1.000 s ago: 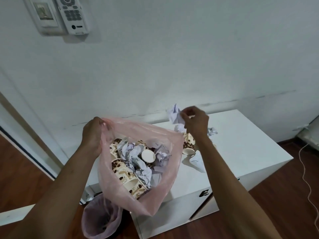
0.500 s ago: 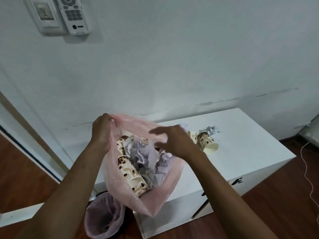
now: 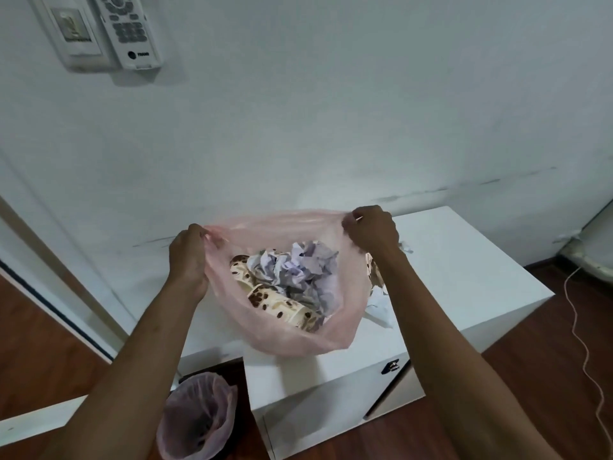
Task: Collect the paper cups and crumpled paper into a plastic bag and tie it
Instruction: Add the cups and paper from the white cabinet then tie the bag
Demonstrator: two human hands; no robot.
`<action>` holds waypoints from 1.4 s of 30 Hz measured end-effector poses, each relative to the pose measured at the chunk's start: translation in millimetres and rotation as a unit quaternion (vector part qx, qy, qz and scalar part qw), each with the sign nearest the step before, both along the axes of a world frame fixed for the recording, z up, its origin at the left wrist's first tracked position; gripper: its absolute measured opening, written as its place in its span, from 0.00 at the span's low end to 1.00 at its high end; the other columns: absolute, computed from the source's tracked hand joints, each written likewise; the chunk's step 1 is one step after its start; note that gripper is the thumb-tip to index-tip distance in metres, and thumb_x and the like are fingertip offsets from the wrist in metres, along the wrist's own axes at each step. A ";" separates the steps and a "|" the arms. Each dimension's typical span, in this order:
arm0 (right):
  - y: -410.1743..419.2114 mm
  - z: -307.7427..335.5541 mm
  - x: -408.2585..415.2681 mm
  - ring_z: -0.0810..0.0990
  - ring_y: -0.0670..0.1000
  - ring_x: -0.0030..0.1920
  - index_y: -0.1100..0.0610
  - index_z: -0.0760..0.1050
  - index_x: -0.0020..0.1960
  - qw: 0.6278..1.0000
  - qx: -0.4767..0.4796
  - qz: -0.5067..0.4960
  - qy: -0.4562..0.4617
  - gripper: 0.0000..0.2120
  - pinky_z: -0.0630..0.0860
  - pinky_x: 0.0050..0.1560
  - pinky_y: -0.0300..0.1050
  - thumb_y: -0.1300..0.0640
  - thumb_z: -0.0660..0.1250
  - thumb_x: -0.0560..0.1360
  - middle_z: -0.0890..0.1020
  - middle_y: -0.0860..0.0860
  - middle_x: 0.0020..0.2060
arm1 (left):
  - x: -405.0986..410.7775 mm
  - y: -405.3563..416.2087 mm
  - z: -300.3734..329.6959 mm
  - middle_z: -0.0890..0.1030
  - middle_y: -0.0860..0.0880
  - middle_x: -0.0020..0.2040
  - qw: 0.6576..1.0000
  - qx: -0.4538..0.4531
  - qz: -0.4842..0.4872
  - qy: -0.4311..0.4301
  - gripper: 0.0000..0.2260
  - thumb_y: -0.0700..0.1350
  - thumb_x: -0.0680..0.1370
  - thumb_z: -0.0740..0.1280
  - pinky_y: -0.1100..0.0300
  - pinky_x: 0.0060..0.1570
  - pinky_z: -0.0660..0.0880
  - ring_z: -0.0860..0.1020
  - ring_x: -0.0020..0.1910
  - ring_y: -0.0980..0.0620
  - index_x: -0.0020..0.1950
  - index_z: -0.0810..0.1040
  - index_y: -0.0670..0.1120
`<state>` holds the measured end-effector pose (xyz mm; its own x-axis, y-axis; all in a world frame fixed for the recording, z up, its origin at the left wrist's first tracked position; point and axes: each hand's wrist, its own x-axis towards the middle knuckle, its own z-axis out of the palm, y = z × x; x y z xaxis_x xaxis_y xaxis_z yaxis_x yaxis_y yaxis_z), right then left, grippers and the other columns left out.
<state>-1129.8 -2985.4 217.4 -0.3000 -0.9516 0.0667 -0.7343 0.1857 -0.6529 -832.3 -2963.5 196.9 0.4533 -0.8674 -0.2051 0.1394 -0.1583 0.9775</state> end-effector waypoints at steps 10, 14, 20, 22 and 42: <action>-1.0 -83.0 -44.2 0.83 0.56 0.51 0.60 0.80 0.48 0.995 0.036 -0.051 -0.074 0.10 0.73 0.54 0.43 0.55 0.65 0.75 0.85 0.55 0.46 | 14.3 4.4 -2.5 0.79 0.47 0.40 0.998 0.011 0.050 -0.043 0.08 0.42 0.73 0.59 0.55 0.40 0.68 0.75 0.43 0.47 0.37 0.76 0.47; 3.7 -109.3 -39.8 0.81 0.60 0.54 0.58 0.76 0.52 0.991 0.134 -0.020 -0.024 0.15 0.78 0.54 0.50 0.48 0.68 0.72 0.81 0.57 0.49 | 19.4 4.9 -7.3 0.80 0.45 0.46 0.997 0.023 0.043 -0.065 0.08 0.42 0.72 0.60 0.54 0.46 0.68 0.76 0.46 0.47 0.39 0.78 0.47; -0.2 -121.3 -29.1 0.79 0.60 0.57 0.60 0.65 0.63 0.980 0.176 -0.026 0.094 0.28 0.73 0.51 0.50 0.44 0.67 0.72 0.79 0.58 0.56 | 10.9 2.9 -15.5 0.77 0.43 0.47 0.994 -0.001 0.024 -0.110 0.07 0.43 0.76 0.63 0.55 0.47 0.68 0.74 0.47 0.48 0.49 0.77 0.42; -3.3 -119.1 -30.7 0.79 0.60 0.58 0.60 0.66 0.64 0.982 0.176 -0.040 0.062 0.31 0.73 0.52 0.50 0.40 0.67 0.71 0.80 0.58 0.56 | 6.5 1.6 -17.5 0.77 0.44 0.48 0.991 -0.014 0.013 -0.135 0.07 0.44 0.77 0.64 0.55 0.48 0.69 0.74 0.48 0.48 0.50 0.77 0.42; 46.1 -29.9 76.9 0.80 0.48 0.58 0.43 0.74 0.67 0.968 0.006 0.242 0.067 0.33 0.76 0.54 0.45 0.28 0.66 0.66 0.84 0.44 0.55 | -24.7 -9.3 -6.6 0.74 0.48 0.40 0.987 -0.039 0.010 -0.156 0.05 0.43 0.77 0.64 0.58 0.38 0.67 0.71 0.39 0.51 0.46 0.75 0.42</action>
